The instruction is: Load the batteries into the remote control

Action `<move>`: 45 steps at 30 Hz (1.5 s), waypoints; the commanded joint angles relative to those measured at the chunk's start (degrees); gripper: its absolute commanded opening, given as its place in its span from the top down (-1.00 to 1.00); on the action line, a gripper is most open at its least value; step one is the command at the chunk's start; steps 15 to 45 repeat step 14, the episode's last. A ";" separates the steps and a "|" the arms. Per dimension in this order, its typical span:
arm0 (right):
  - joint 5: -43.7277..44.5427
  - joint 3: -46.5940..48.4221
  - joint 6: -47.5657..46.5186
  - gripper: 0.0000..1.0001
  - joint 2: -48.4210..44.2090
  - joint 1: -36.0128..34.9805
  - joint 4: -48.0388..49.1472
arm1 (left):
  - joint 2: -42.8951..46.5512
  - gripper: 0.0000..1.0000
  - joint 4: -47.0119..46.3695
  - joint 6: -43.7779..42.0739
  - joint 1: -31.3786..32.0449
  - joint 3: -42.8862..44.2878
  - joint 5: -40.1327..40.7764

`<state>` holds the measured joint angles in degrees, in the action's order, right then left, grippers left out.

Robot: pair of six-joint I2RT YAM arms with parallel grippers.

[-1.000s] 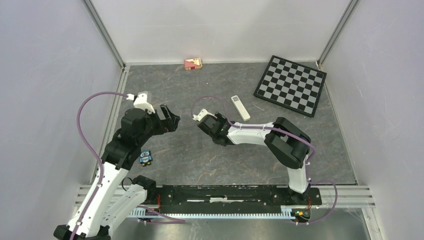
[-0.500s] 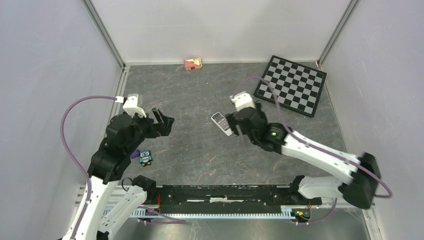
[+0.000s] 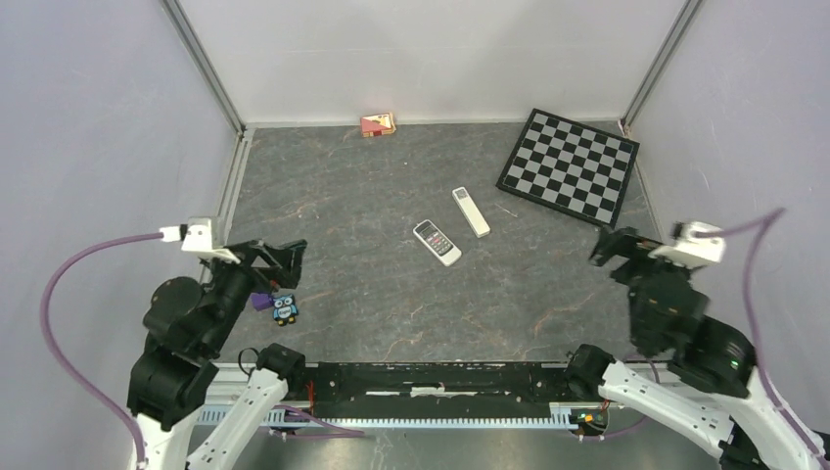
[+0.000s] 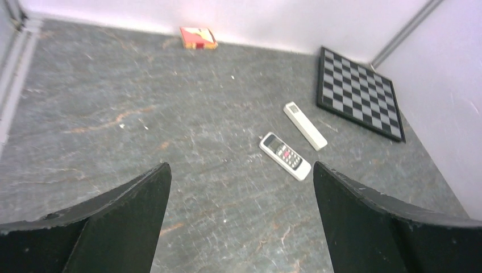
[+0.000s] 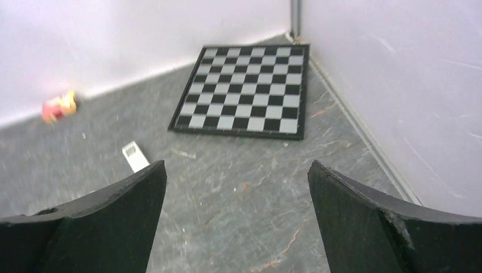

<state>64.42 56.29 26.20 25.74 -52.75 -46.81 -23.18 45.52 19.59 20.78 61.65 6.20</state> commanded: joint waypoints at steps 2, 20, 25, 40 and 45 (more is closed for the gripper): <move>10.28 4.00 -3.71 -0.96 -7.11 0.02 1.59 | 3.21 -0.99 0.79 -4.76 0.02 4.35 7.79; 11.77 4.73 -4.88 -0.96 -8.92 0.02 4.42 | 2.70 -0.99 3.52 -4.71 0.03 7.28 5.77; 11.77 4.73 -4.88 -0.96 -8.92 0.02 4.42 | 2.70 -0.99 3.52 -4.71 0.03 7.28 5.77; 11.77 4.73 -4.88 -0.96 -8.92 0.02 4.42 | 2.70 -0.99 3.52 -4.71 0.03 7.28 5.77; 11.77 4.73 -4.88 -0.96 -8.92 0.02 4.42 | 2.70 -0.99 3.52 -4.71 0.03 7.28 5.77</move>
